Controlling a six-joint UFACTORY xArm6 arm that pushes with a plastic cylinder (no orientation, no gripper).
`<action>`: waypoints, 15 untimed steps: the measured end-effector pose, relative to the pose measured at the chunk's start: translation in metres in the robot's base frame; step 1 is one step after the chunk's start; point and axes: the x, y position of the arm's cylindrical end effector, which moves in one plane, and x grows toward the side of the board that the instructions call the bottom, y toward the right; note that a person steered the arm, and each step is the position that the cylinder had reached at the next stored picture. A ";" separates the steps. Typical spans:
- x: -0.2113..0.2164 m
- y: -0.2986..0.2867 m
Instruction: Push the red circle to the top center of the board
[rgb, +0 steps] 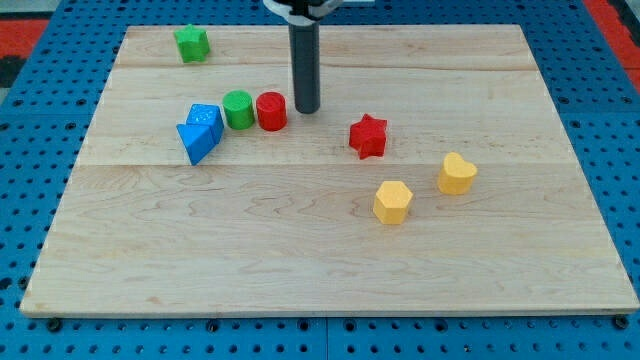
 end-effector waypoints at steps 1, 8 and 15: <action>0.054 -0.013; -0.059 0.002; -0.122 0.048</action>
